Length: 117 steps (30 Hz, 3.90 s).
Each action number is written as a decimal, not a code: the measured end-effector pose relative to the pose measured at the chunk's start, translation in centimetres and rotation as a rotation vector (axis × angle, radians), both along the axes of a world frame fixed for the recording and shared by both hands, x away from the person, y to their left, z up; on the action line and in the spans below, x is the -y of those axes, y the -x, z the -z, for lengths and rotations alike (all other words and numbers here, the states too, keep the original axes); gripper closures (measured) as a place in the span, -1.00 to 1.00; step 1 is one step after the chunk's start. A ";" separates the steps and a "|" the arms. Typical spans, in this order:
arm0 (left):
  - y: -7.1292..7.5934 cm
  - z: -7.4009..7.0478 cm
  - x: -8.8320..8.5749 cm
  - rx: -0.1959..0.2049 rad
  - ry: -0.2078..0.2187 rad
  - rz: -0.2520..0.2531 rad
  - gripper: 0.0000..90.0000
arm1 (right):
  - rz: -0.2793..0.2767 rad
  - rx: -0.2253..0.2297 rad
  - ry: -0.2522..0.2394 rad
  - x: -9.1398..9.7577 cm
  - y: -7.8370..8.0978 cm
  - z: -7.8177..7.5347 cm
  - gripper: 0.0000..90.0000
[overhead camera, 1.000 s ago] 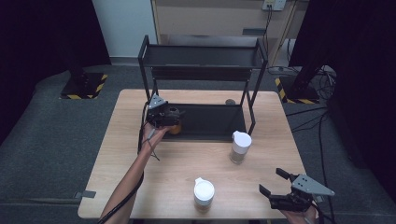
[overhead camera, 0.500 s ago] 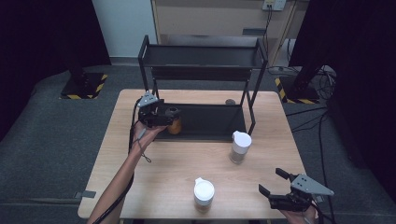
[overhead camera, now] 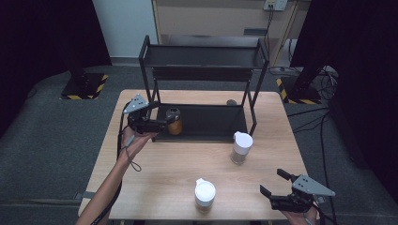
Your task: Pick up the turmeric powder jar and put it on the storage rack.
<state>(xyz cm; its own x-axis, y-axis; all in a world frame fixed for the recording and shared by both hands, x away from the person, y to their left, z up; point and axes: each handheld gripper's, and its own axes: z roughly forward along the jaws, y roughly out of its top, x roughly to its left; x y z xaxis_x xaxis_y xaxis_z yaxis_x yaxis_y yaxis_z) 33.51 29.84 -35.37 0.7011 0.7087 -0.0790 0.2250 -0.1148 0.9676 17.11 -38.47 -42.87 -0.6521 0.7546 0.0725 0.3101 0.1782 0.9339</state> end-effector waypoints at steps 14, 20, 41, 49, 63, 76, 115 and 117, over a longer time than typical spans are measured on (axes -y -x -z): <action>4.8 0.7 -1.8 0.053 0.007 0.013 -0.86 | 0.008 0.000 0.004 -0.1 0.0 0.0 -0.82; 6.5 1.0 -2.5 0.075 -0.018 0.035 -0.87 | 0.009 0.000 0.006 -0.2 0.0 -0.1 -0.82; 11.9 4.0 -5.2 0.071 0.021 0.102 -0.88 | 0.009 0.003 0.011 -0.2 0.1 -0.1 -0.83; 13.2 5.6 -5.8 0.057 0.028 0.074 -0.88 | 0.011 0.003 0.012 -0.2 0.2 -0.1 -0.83; 15.0 8.9 -6.8 0.018 0.048 -0.003 -0.91 | 0.012 0.003 0.014 -0.3 0.2 -0.2 -0.83; 15.4 10.3 -7.5 -0.017 0.019 -0.011 -0.92 | 0.011 0.010 0.021 -0.4 0.2 -0.2 -0.84; 15.7 10.9 -8.1 -0.039 -0.025 -0.009 -0.93 | -0.002 0.012 0.011 -0.2 0.1 -0.1 -0.84; 15.7 10.9 -8.1 -0.038 -0.023 -0.008 -0.93 | -0.001 0.011 0.013 -0.2 0.1 -0.1 -0.84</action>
